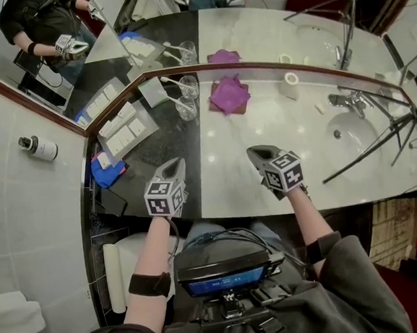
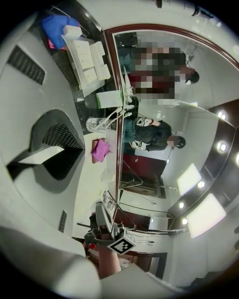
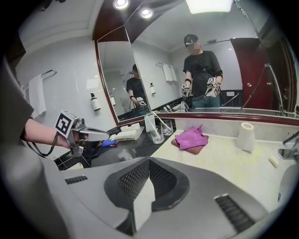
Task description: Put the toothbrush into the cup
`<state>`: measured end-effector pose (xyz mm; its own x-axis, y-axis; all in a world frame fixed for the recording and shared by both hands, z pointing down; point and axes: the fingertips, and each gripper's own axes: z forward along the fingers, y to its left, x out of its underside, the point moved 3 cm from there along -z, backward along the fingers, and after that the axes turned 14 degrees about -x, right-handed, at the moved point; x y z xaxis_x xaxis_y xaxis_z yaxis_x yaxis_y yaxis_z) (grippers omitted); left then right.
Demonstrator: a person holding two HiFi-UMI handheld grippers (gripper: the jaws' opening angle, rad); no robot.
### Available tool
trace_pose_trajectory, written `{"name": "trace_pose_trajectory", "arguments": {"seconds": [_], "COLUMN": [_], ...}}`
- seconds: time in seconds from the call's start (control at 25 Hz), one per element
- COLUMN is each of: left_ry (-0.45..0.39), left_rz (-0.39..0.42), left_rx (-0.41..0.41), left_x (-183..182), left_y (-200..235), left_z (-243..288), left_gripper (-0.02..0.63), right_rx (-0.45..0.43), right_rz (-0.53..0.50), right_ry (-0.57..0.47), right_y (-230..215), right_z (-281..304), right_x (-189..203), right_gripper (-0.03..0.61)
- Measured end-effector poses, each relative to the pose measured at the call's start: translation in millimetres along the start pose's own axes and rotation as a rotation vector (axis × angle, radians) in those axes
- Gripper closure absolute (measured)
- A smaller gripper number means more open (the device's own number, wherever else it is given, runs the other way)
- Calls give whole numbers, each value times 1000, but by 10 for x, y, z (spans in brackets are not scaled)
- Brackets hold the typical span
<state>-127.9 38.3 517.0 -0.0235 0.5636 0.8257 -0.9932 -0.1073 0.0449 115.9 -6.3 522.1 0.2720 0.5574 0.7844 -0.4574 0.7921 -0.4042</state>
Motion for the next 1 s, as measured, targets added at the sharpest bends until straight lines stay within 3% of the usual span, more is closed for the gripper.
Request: {"name": "trace_pose_trajectory", "arguments": {"seconds": [0.28, 0.64, 1.0], "left_ry": [-22, -37, -29], "left_rz": [-31, -8, -42], "left_rx": [15, 14, -1], "left_x": [-58, -111, -143], "left_y": [27, 55, 319], "left_z": [-39, -70, -43], "left_gripper": [612, 611, 611], "right_rx": [12, 20, 30], "right_rz": [4, -18, -144], "right_ry": [-12, -16, 12], "right_y": [32, -9, -86], "right_z": [-11, 115, 497], "right_x": [9, -100, -503], "right_gripper": [561, 561, 557]}}
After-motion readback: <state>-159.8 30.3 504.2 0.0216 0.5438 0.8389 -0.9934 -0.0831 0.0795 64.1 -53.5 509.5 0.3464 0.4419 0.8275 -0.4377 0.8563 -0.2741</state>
